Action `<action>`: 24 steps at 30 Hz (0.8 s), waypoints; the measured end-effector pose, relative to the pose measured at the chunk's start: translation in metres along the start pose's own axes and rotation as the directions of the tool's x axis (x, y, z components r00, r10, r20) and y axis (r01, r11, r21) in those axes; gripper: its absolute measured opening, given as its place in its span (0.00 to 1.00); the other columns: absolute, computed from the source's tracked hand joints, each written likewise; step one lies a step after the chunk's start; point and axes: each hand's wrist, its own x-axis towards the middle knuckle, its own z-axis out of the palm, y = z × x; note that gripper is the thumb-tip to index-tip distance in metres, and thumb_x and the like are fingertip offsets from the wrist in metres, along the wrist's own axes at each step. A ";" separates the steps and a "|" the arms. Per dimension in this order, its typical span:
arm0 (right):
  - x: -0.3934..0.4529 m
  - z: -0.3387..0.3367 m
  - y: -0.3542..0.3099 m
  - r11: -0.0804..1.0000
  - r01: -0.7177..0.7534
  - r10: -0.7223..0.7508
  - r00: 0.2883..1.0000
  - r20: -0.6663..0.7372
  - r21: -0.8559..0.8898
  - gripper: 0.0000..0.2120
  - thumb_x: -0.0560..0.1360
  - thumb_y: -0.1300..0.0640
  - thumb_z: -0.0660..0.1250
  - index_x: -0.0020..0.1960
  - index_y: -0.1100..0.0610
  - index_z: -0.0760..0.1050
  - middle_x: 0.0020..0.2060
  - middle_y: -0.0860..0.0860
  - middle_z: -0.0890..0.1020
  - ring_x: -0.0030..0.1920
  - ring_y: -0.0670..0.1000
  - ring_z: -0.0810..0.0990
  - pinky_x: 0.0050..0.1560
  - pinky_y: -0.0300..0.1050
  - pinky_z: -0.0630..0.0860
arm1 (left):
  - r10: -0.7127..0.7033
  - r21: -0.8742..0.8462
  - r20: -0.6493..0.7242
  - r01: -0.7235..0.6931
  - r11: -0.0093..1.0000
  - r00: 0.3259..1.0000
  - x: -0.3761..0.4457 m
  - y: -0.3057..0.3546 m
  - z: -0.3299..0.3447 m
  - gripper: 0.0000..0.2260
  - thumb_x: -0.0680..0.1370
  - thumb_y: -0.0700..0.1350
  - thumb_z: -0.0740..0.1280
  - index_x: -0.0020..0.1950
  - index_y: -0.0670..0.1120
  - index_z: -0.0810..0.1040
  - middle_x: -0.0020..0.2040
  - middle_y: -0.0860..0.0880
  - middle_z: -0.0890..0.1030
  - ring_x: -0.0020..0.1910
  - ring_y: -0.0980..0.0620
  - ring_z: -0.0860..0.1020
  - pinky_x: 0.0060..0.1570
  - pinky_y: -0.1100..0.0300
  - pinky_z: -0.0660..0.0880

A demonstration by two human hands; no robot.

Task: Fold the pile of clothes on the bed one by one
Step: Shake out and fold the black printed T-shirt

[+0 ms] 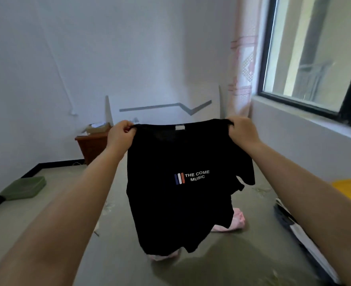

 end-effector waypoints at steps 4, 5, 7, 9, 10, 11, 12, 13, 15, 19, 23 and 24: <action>-0.017 -0.026 -0.028 0.999 -0.004 0.008 0.994 -0.105 0.040 0.15 0.75 0.69 0.56 0.56 0.66 0.77 0.53 0.64 0.80 0.54 0.63 0.76 0.50 0.44 0.64 | 0.008 0.005 -0.134 -0.007 1.000 0.991 -0.006 0.009 -0.028 0.11 0.77 0.37 0.59 0.56 0.41 0.77 0.53 0.42 0.79 0.50 0.48 0.74 0.46 0.64 0.65; -0.022 -0.030 -0.032 0.999 0.009 -0.004 0.994 -0.110 0.044 0.15 0.75 0.69 0.56 0.56 0.65 0.77 0.53 0.64 0.80 0.54 0.62 0.76 0.49 0.43 0.64 | 0.007 0.007 -0.150 -0.006 1.000 0.989 -0.009 0.009 -0.034 0.11 0.77 0.37 0.59 0.55 0.41 0.77 0.53 0.42 0.79 0.49 0.49 0.74 0.45 0.64 0.65; -0.035 -0.034 -0.038 0.999 0.037 -0.038 0.997 -0.072 -0.018 0.14 0.75 0.68 0.56 0.55 0.65 0.77 0.52 0.63 0.80 0.52 0.62 0.77 0.48 0.45 0.66 | -0.001 -0.004 -0.163 0.001 1.000 0.987 -0.017 0.005 -0.044 0.11 0.76 0.36 0.59 0.54 0.41 0.78 0.51 0.43 0.79 0.46 0.51 0.73 0.44 0.63 0.64; -0.047 -0.039 -0.043 0.994 0.067 -0.070 0.997 -0.035 -0.089 0.13 0.75 0.67 0.57 0.54 0.64 0.78 0.50 0.64 0.80 0.50 0.62 0.77 0.46 0.47 0.70 | -0.002 -0.030 -0.145 -0.003 1.000 0.989 -0.027 -0.004 -0.055 0.11 0.76 0.35 0.58 0.54 0.40 0.78 0.49 0.45 0.79 0.46 0.52 0.72 0.45 0.62 0.65; -0.053 -0.041 -0.045 0.993 0.072 -0.075 0.997 -0.026 -0.096 0.13 0.75 0.67 0.58 0.54 0.64 0.78 0.50 0.64 0.81 0.50 0.62 0.78 0.47 0.48 0.70 | 0.003 -0.040 -0.118 -0.007 0.999 0.993 -0.033 -0.009 -0.060 0.11 0.76 0.34 0.58 0.53 0.40 0.78 0.48 0.45 0.78 0.46 0.51 0.73 0.45 0.61 0.66; -0.059 -0.042 -0.047 0.993 0.077 -0.080 0.997 -0.024 -0.088 0.13 0.74 0.68 0.58 0.54 0.64 0.78 0.50 0.63 0.81 0.51 0.62 0.78 0.48 0.48 0.71 | -0.006 -0.055 -0.080 0.002 0.998 0.997 -0.038 -0.014 -0.064 0.11 0.76 0.34 0.58 0.53 0.39 0.77 0.47 0.45 0.78 0.46 0.50 0.74 0.46 0.59 0.68; -0.064 -0.043 -0.050 0.995 0.078 -0.080 0.997 -0.022 -0.065 0.13 0.74 0.68 0.59 0.55 0.64 0.78 0.51 0.62 0.81 0.52 0.61 0.78 0.50 0.47 0.70 | -0.036 -0.082 -0.031 0.034 0.996 0.999 -0.042 -0.017 -0.068 0.11 0.76 0.33 0.58 0.53 0.39 0.77 0.47 0.44 0.77 0.46 0.48 0.74 0.46 0.58 0.71; -0.068 -0.044 -0.054 0.997 0.070 -0.071 0.997 -0.012 -0.035 0.13 0.74 0.68 0.59 0.55 0.64 0.78 0.52 0.62 0.81 0.53 0.60 0.78 0.52 0.44 0.69 | -0.089 -0.119 0.031 0.092 0.989 0.996 -0.045 -0.020 -0.072 0.10 0.76 0.33 0.58 0.51 0.39 0.77 0.46 0.44 0.77 0.45 0.47 0.75 0.45 0.58 0.73; -0.072 -0.047 -0.060 0.999 0.027 -0.030 0.995 0.093 0.027 0.13 0.74 0.68 0.61 0.54 0.64 0.79 0.51 0.60 0.82 0.52 0.57 0.78 0.47 0.37 0.67 | -0.218 -0.194 0.178 0.252 0.948 0.960 -0.049 -0.020 -0.081 0.10 0.77 0.30 0.56 0.44 0.39 0.75 0.41 0.43 0.75 0.37 0.48 0.73 0.36 0.62 0.73; -0.085 -0.052 -0.067 0.916 -0.288 0.110 0.850 0.515 0.281 0.11 0.74 0.70 0.60 0.53 0.68 0.77 0.34 0.55 0.78 0.30 0.44 0.77 0.29 0.30 0.71 | -0.358 -0.184 0.471 0.486 0.854 0.806 -0.059 -0.019 -0.090 0.14 0.78 0.29 0.51 0.37 0.39 0.70 0.36 0.44 0.70 0.33 0.49 0.69 0.34 0.60 0.69; -0.105 -0.040 -0.065 0.819 -0.526 0.091 0.513 0.854 0.229 0.15 0.76 0.70 0.58 0.40 0.64 0.81 0.31 0.53 0.82 0.28 0.46 0.80 0.29 0.36 0.77 | -0.389 0.119 0.717 0.448 0.886 0.579 -0.086 -0.028 -0.088 0.11 0.78 0.31 0.51 0.40 0.39 0.69 0.33 0.43 0.68 0.29 0.49 0.68 0.29 0.61 0.68; -0.109 -0.037 -0.065 0.816 -0.545 0.063 0.414 0.908 0.192 0.20 0.77 0.70 0.57 0.34 0.60 0.82 0.28 0.51 0.82 0.27 0.45 0.80 0.27 0.35 0.76 | -0.398 0.192 0.752 0.404 0.894 0.525 -0.092 -0.030 -0.088 0.09 0.78 0.32 0.52 0.43 0.39 0.70 0.33 0.43 0.69 0.27 0.49 0.71 0.27 0.61 0.70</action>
